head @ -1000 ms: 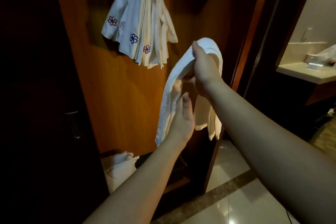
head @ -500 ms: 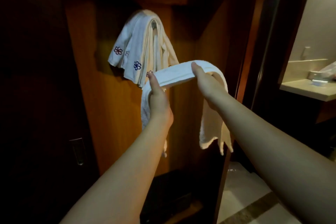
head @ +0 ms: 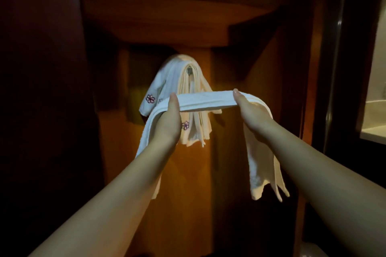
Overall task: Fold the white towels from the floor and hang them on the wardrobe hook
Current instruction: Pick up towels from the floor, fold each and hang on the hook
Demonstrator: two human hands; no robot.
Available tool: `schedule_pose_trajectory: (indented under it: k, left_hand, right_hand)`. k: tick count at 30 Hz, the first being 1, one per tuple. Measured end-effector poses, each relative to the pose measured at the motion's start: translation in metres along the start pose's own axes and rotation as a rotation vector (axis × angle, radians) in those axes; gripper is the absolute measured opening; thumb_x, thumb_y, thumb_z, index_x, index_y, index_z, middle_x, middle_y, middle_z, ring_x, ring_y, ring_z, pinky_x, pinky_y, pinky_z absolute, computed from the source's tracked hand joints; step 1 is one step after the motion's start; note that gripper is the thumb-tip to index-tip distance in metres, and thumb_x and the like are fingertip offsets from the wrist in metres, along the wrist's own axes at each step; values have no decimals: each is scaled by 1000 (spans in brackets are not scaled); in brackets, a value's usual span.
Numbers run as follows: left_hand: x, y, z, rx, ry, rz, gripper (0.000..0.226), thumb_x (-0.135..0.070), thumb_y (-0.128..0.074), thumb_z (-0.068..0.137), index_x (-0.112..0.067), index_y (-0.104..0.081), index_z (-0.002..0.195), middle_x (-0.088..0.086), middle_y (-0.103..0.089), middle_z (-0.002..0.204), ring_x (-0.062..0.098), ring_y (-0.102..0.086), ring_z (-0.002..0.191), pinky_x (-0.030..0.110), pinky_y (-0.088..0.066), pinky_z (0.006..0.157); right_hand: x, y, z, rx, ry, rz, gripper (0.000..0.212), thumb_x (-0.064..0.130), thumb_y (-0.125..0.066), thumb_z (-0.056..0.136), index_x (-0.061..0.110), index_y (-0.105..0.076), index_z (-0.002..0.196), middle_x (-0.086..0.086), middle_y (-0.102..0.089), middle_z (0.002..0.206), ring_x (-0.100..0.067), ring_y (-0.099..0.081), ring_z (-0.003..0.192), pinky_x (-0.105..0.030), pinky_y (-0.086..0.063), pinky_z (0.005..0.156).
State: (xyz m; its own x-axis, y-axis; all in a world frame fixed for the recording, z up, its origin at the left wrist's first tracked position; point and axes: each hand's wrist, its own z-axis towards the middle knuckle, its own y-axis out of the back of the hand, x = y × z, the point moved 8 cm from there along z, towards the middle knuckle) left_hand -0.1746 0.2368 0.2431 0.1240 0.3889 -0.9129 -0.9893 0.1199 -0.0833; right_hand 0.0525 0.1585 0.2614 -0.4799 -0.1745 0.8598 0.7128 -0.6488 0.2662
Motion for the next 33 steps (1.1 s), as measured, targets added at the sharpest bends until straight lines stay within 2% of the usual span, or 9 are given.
schedule_pose_trajectory:
  k: [4, 7, 9, 13, 16, 19, 22, 28, 33]
  left_hand:
    - [-18, -2, 48, -17, -71, 123, 47, -71, -31, 97, -38, -64, 103, -17, -64, 90, -3, -60, 83, 21, -40, 63]
    - [-29, -9, 90, -9, -89, 189, 67, -79, -27, 92, -29, -67, 109, 2, -69, 109, 22, -66, 104, 37, -53, 86]
    - [-40, -14, 120, -23, -128, 221, 66, -81, -24, 91, -34, -65, 113, 4, -67, 120, 24, -61, 120, 42, -43, 107]
    - [-59, -23, 173, -21, -155, 350, 99, -91, -18, 71, -16, -66, 113, 18, -68, 124, 36, -61, 122, 50, -43, 110]
    - [-64, -27, 212, -33, -212, 400, 105, -91, -17, 70, -17, -63, 128, 13, -65, 132, 26, -58, 125, 45, -42, 110]
    - [-69, -22, 251, -114, -285, 401, 71, -83, -21, 86, -28, -66, 88, -16, -73, 75, -7, -66, 83, 9, -48, 69]
    - [-68, -23, 280, -105, -252, 360, 65, -78, -28, 92, -36, -65, 59, -32, -55, 44, -23, -53, 49, -1, -35, 40]
    - [-53, -21, 332, -48, -125, 505, 92, -101, -20, 58, -32, -61, 104, -5, -62, 101, 5, -59, 85, 22, -43, 69]
    - [-53, -17, 360, -61, -180, 574, 83, -95, -21, 64, -38, -57, 112, -6, -58, 106, -7, -50, 77, 15, -36, 63]
  right_hand:
    - [13, -14, 59, 45, 62, -53, 44, 74, -37, 95, 31, -48, 102, 10, -49, 88, -7, -48, 80, -29, -37, 78]
    - [27, -28, 112, 85, 113, -52, 44, 75, -36, 94, 33, -48, 103, 2, -52, 107, -15, -51, 94, -35, -38, 89]
    - [36, -38, 145, 135, 142, -38, 45, 74, -34, 95, 35, -55, 95, 1, -54, 113, -13, -54, 94, -37, -39, 93]
    - [53, -56, 205, 171, 187, -91, 72, 78, -27, 94, 28, -53, 140, -8, -55, 140, -28, -53, 125, -47, -40, 111]
    - [61, -70, 248, 238, 211, -70, 82, 84, -25, 89, 27, -52, 141, -9, -56, 142, -30, -53, 128, -50, -38, 113]
    - [68, -87, 284, 303, 242, -53, 95, 91, -26, 81, 25, -50, 145, -11, -53, 146, -30, -52, 131, -49, -37, 114]
    - [71, -100, 317, 329, 275, -110, 101, 95, -26, 76, 28, -43, 150, -10, -40, 156, -30, -42, 139, -44, -32, 116]
    - [73, -120, 368, 362, 284, -239, 149, 112, -17, 32, 29, -38, 154, -8, -31, 163, -29, -34, 146, -43, -28, 116]
    - [67, -142, 406, 361, 291, -261, 153, 113, -18, 27, 30, -42, 153, -9, -35, 160, -27, -37, 144, -41, -28, 118]
